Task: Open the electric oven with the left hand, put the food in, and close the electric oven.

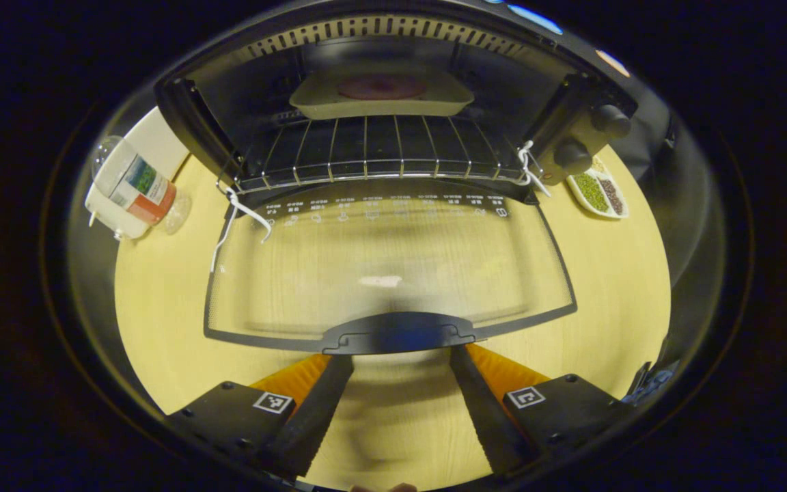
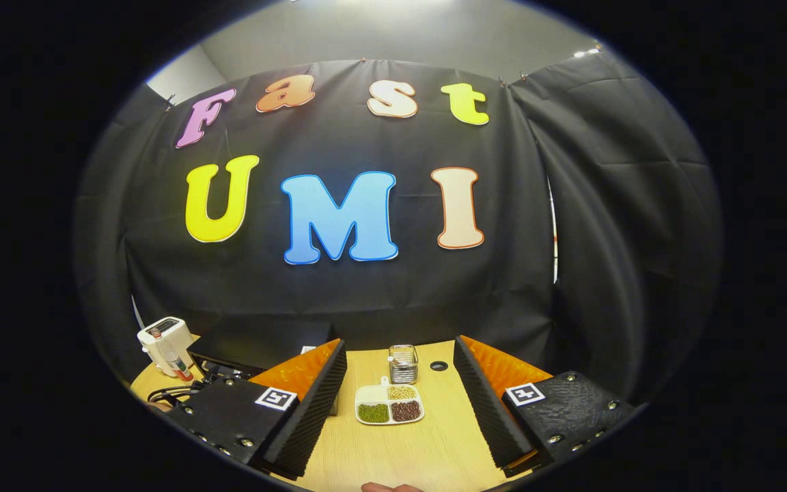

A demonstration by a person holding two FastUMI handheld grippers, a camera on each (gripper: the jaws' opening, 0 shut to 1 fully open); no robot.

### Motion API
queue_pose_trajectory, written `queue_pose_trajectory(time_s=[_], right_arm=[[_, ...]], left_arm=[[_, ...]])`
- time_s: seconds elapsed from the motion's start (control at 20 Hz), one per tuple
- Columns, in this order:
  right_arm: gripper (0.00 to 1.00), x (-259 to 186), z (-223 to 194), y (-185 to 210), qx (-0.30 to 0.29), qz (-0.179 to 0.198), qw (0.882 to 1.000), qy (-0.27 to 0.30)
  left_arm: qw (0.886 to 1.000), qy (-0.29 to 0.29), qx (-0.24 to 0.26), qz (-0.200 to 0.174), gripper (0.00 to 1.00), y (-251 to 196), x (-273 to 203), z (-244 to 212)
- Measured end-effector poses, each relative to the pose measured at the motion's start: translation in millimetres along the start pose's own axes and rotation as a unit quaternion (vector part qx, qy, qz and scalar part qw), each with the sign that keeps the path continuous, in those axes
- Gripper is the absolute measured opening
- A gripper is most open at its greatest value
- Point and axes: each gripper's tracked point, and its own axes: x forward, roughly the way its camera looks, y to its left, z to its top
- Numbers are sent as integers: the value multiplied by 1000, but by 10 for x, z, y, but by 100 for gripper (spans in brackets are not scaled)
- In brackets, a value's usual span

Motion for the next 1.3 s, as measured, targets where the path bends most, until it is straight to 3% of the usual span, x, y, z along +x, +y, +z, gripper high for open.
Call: queue_pose_trajectory(time_s=[0.65, 1.05, 1.2, 1.25, 1.3], right_arm=[[96, -3, 69, 273, 5, 40, 999, -10], [96, -11, -31, 100, 22, 30, 999, 3], [95, -6, -62, 30, 22, 27, 999, 5], [95, 5, -74, 22, 21, 28, 999, 7], [96, 3, -86, 8, 21, 29, 999, 9]], left_arm=[[997, -76, -13, -18, 100, -35, -504, 174], [992, -125, 7, 16, 94, 49, -728, 423], [989, -148, 7, 21, 98, 35, -840, 507], [987, -157, 9, 24, 92, 29, -896, 528], [985, -170, 12, 29, 98, 25, -964, 551]])
